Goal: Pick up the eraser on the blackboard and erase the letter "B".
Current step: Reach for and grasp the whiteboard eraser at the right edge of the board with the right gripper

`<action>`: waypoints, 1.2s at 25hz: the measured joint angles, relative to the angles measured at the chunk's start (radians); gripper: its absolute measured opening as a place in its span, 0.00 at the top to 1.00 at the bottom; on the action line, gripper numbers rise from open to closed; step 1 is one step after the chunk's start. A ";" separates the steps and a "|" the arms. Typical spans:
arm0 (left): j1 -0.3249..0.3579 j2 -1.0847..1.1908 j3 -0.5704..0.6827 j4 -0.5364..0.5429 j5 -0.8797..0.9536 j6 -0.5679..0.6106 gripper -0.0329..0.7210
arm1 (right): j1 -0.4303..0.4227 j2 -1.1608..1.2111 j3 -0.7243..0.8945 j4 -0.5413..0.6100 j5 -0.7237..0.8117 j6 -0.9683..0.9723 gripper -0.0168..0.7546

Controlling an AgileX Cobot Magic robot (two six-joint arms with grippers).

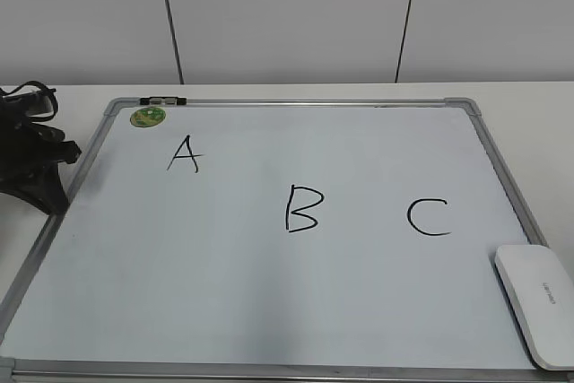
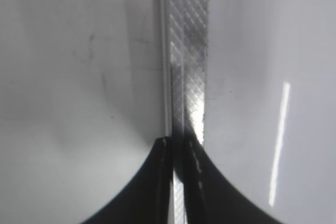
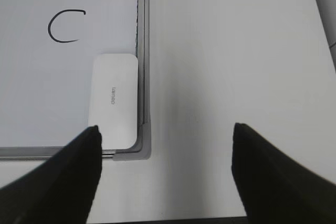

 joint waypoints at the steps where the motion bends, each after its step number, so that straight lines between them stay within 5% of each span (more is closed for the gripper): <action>1: 0.000 0.000 0.000 0.000 0.000 0.000 0.94 | 0.000 0.028 -0.002 0.002 -0.009 0.011 0.21; 9: 0.000 0.000 0.000 -0.002 0.000 0.000 0.94 | 0.015 0.233 -0.004 0.094 -0.006 0.000 0.21; 30: 0.000 0.000 0.000 -0.004 0.000 0.000 0.94 | 0.165 0.667 -0.005 0.065 -0.166 0.101 0.21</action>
